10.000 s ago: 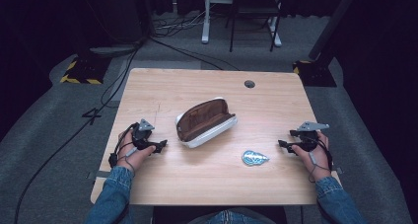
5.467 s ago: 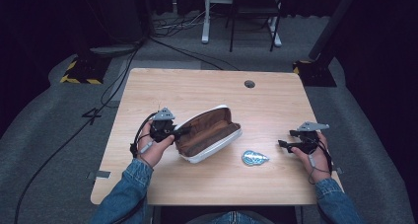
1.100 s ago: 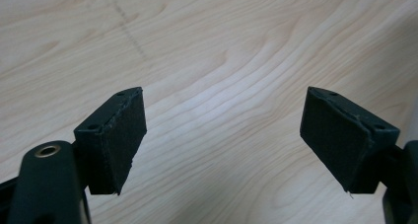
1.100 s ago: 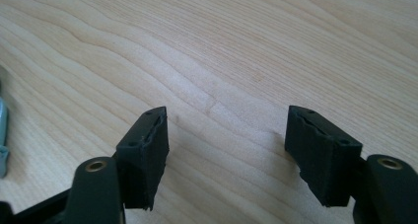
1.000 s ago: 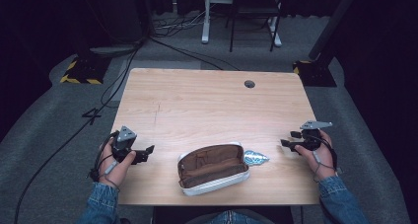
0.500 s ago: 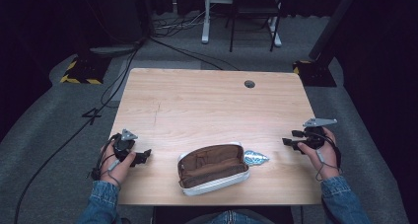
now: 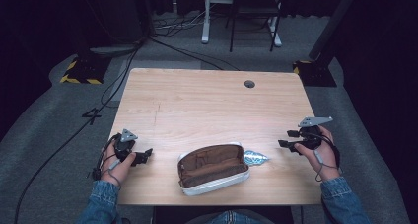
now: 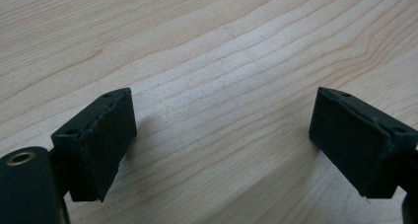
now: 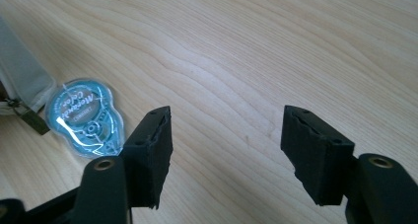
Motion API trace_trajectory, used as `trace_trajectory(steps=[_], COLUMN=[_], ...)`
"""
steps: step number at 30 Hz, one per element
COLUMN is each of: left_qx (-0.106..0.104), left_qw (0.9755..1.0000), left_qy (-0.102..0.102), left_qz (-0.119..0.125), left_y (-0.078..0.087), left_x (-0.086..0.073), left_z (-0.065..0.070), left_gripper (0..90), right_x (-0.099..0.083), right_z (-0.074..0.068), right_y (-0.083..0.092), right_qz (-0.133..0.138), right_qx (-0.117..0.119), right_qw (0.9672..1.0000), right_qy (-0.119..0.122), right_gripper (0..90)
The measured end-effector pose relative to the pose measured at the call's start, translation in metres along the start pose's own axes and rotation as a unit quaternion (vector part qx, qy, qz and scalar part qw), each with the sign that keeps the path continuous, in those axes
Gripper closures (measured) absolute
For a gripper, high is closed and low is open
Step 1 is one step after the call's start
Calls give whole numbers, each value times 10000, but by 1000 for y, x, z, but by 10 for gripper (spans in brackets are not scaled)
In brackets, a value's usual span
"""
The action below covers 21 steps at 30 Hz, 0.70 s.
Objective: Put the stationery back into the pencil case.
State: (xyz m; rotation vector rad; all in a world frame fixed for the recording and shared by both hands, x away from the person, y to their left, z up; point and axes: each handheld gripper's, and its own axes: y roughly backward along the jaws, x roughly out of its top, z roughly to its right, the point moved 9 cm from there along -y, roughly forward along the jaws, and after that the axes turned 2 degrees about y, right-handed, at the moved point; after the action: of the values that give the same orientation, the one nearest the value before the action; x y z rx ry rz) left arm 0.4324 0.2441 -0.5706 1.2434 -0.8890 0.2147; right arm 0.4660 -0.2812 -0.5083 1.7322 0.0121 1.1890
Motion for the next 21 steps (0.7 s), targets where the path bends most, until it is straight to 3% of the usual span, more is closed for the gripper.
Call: trace_trajectory(steps=[9, 21], left_qx=[15, 16], left_qw=[10000, 10000], left_qy=[17, 39], left_qz=[7, 12], left_y=[-1, -1], left_x=[0, 0], left_z=[0, 1], left_gripper=[102, 103], right_x=[8, 23], right_z=[-17, -45], right_y=[1, -8], right_qz=[-120, -337], right_qx=[183, 478], right_qw=[9996, 9958], right_qy=[195, 699], right_gripper=[356, 354])
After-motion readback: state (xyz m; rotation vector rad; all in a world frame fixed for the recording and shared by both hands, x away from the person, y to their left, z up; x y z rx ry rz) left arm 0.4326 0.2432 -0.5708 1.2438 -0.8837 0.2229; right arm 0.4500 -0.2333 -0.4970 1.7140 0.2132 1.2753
